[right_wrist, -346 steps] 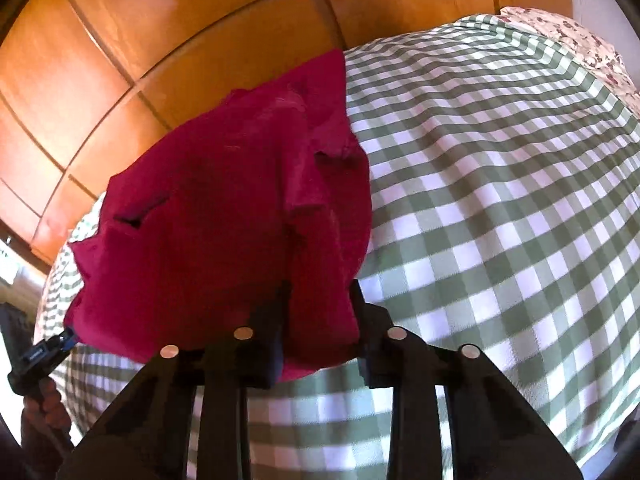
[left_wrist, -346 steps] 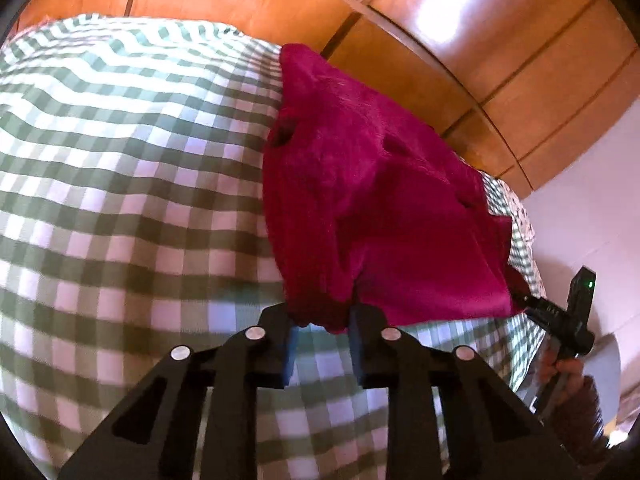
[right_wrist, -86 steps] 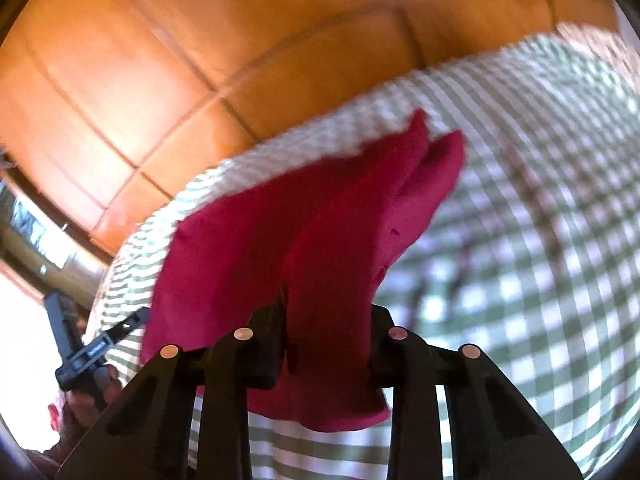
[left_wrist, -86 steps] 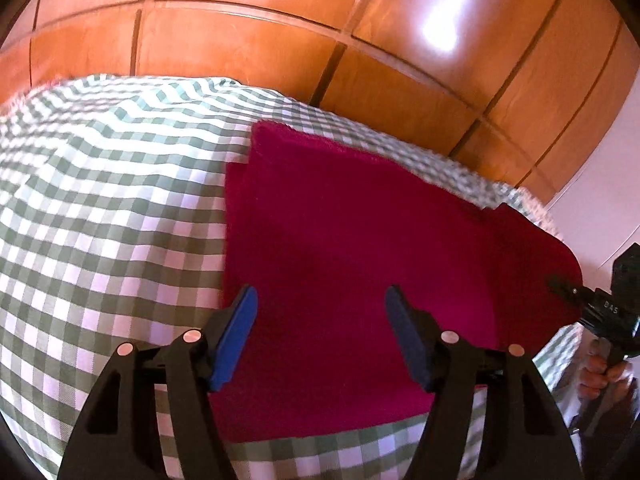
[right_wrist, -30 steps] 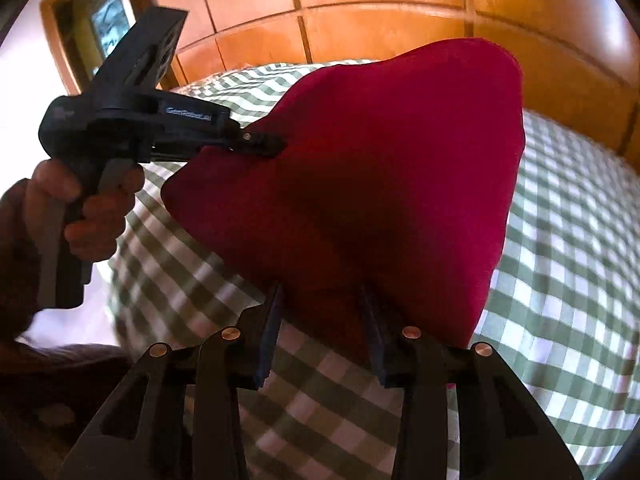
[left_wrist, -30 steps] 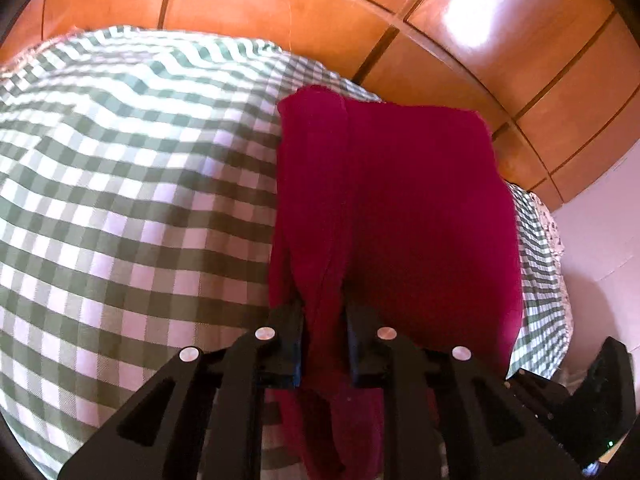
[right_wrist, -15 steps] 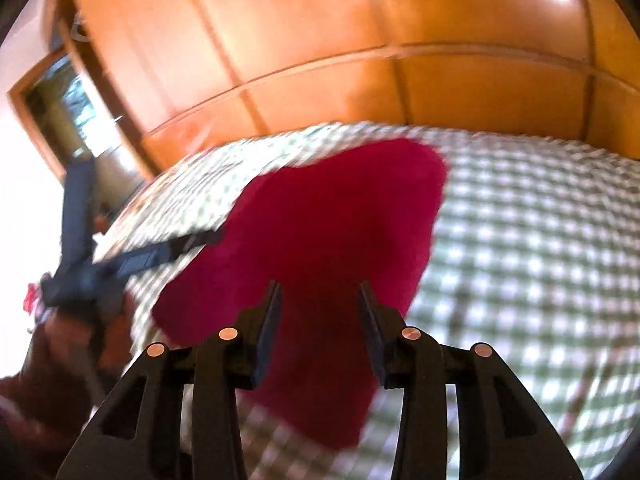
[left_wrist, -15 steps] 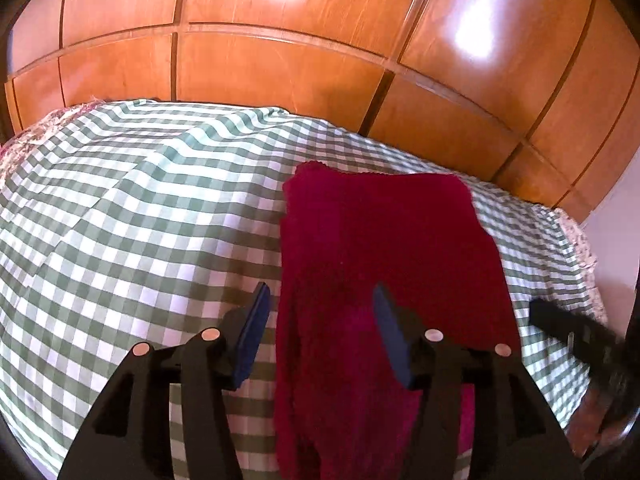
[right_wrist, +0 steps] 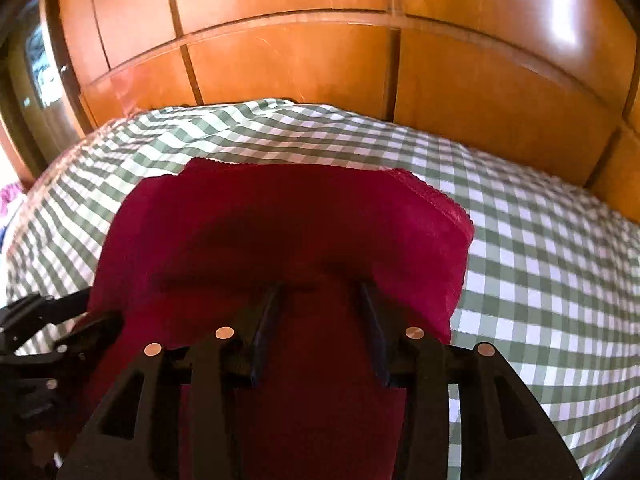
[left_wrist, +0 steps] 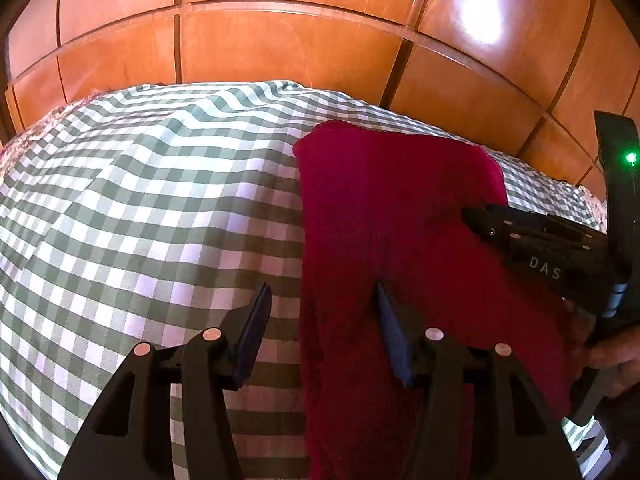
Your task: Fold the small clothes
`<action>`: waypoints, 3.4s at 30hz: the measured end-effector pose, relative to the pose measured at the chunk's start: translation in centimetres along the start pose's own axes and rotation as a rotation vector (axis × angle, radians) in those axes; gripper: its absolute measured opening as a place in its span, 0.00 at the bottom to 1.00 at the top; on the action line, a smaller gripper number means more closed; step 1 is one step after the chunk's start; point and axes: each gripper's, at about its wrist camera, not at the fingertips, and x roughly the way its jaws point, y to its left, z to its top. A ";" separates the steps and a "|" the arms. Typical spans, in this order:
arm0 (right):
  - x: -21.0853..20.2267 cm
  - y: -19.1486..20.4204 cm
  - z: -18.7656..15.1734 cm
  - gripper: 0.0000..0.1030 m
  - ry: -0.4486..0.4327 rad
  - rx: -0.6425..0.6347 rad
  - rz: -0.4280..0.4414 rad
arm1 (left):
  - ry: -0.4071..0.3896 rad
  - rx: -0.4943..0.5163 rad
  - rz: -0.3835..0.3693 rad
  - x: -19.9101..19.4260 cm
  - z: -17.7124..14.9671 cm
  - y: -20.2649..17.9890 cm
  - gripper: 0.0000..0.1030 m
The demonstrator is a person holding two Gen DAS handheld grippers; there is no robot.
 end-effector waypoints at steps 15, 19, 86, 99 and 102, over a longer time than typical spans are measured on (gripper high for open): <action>-1.4 -0.7 0.0 0.84 -0.043 0.040 0.080 | -0.019 0.004 -0.010 -1.3 -0.5 0.2 0.52; -2.8 -1.1 -0.3 0.84 -0.064 0.071 0.083 | -0.016 0.002 -0.010 -1.6 -0.7 0.2 0.52; -13.9 -21.8 -16.0 0.46 -0.085 0.492 -0.317 | 0.039 0.426 -0.256 7.2 1.1 -26.2 0.50; -16.9 -18.6 -15.8 0.64 -0.128 0.544 -0.427 | -0.022 0.369 -0.247 2.4 0.5 -24.7 0.62; -17.5 -17.6 -16.4 0.64 -0.131 0.565 -0.438 | -0.051 0.350 -0.240 0.9 0.4 -23.9 0.68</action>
